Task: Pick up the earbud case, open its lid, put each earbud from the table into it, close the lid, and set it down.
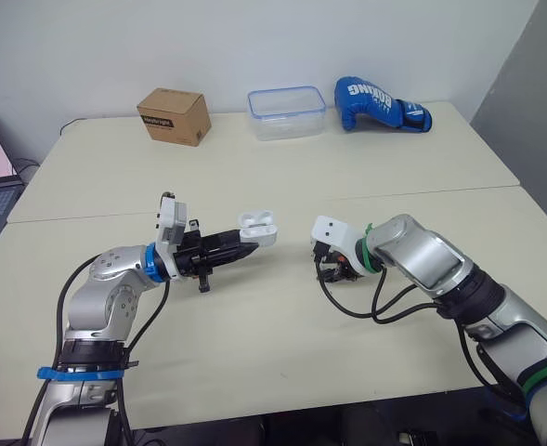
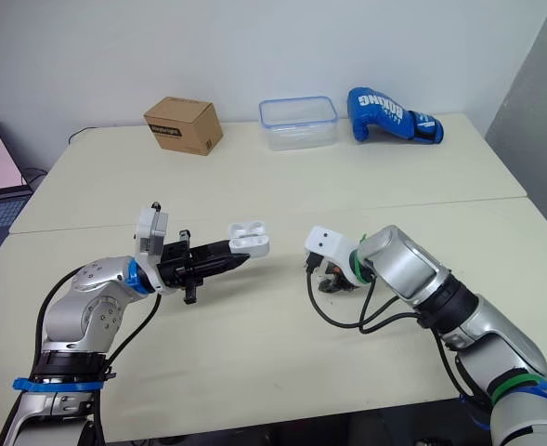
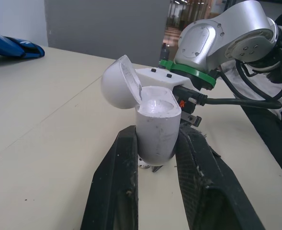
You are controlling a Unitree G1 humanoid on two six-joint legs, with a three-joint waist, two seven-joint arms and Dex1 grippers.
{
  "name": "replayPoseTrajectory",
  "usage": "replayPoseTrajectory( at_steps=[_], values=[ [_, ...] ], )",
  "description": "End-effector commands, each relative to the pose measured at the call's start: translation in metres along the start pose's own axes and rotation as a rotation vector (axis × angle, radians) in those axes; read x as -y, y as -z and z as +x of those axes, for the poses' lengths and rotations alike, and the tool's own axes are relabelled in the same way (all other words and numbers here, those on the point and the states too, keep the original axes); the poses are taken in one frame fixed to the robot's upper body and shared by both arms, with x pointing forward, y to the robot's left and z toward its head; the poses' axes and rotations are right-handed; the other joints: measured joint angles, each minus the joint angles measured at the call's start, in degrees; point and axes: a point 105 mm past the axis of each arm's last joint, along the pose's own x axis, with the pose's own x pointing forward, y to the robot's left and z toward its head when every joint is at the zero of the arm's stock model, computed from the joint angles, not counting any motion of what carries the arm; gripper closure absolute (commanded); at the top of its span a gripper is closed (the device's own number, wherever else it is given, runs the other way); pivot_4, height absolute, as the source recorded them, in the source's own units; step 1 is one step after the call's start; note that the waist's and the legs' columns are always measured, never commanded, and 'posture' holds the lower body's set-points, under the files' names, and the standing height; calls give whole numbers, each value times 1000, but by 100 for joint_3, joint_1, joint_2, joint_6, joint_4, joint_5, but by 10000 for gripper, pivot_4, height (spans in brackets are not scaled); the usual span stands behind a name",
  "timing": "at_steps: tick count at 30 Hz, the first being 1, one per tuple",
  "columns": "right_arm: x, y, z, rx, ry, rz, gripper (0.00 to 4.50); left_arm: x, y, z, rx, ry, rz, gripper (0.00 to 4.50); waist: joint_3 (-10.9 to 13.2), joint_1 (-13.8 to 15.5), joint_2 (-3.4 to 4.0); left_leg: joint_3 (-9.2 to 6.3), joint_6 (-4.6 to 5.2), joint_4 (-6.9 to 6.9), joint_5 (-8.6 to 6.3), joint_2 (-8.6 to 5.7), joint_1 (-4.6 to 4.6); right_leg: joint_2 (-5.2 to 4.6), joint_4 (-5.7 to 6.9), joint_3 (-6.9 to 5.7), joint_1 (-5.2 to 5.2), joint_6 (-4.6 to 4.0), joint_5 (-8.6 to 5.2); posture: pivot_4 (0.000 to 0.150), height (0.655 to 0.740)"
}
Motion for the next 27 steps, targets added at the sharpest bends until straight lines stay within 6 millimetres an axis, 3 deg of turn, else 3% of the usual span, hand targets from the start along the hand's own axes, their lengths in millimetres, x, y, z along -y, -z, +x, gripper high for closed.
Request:
replayPoseTrajectory(
  at_steps=[1,2,5,8,9,13,20,27],
  values=[
    [-8,0,3,5,-30,-11,24517,5,-9,4,20,27,35,37776,0,0,0,0,0,0,0,0,0,0,0,0,0,0,0,1500,7307],
    [-8,0,3,5,-29,-11,24517,5,-9,4,20,27,34,37776,0,1,0,0,0,0,0,0,0,0,0,0,0,0,0,1500,7307],
    [-8,0,3,6,-29,-12,29935,5,-9,4,19,26,34,37776,0,1,0,0,0,0,0,0,0,0,0,-1,0,0,0,1500,7307],
    [-9,-1,3,6,-37,-16,40119,5,-9,4,21,27,33,37776,0,1,0,0,0,0,0,0,0,0,1,0,0,0,0,1500,7307],
    [-10,-1,3,6,-39,-17,41615,5,-9,4,21,27,32,37776,0,0,0,-1,0,0,0,0,0,0,1,-1,0,0,0,1500,7307],
    [-14,-1,0,12,-60,-48,41611,5,-9,4,20,28,31,37776,0,1,0,0,0,0,0,0,0,0,0,-1,0,0,0,1500,7307],
    [-13,0,-24,18,-86,-96,41611,6,-8,4,23,34,29,37776,0,7,0,-1,0,0,0,-1,-3,0,-3,-2,0,0,0,1500,7307],
    [-21,33,-47,-47,-164,-115,41611,6,-8,5,27,42,29,37776,1,24,-2,1,0,0,0,-2,-4,-1,-7,-3,2,0,0,1500,7307]
  ],
)
